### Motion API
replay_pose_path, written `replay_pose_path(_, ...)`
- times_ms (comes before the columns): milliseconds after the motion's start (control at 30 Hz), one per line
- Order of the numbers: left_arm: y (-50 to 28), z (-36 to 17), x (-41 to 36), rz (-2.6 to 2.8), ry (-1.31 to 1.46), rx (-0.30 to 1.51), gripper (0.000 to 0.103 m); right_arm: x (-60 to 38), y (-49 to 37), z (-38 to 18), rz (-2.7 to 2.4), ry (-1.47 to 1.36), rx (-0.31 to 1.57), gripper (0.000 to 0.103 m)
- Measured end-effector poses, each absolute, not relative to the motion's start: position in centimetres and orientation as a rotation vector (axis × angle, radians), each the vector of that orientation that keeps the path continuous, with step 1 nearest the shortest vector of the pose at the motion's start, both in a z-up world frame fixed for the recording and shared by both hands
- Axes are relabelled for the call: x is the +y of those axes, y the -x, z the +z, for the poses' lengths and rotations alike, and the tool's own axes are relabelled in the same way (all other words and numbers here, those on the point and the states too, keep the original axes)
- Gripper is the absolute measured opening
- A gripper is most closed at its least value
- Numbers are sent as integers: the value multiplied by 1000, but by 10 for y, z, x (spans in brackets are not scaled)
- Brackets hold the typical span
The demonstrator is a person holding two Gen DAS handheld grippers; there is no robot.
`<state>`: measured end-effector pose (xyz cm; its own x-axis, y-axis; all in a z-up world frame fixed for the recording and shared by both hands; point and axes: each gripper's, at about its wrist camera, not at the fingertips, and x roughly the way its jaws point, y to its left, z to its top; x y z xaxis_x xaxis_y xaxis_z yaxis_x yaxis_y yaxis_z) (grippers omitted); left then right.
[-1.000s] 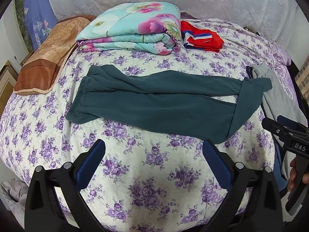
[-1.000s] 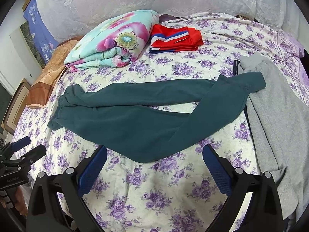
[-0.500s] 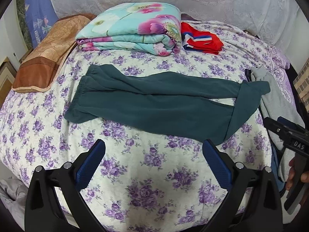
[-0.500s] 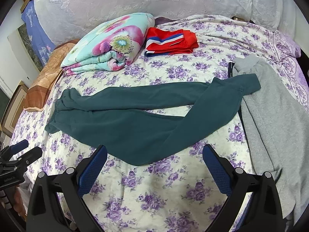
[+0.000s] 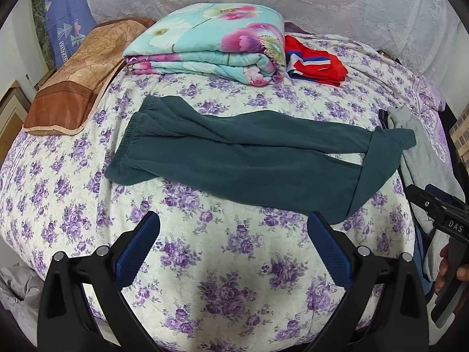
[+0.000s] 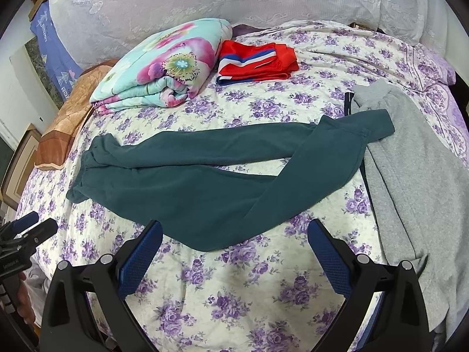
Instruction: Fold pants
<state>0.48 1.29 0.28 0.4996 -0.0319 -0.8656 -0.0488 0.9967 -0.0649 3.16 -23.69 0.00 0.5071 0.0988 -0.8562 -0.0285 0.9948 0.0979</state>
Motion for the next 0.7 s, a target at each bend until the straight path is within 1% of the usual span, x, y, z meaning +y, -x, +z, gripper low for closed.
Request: replay_pose_path(700, -11, 2, 19, 23, 89, 1050, 98, -236, -40, -8, 80, -74, 1054, 100)
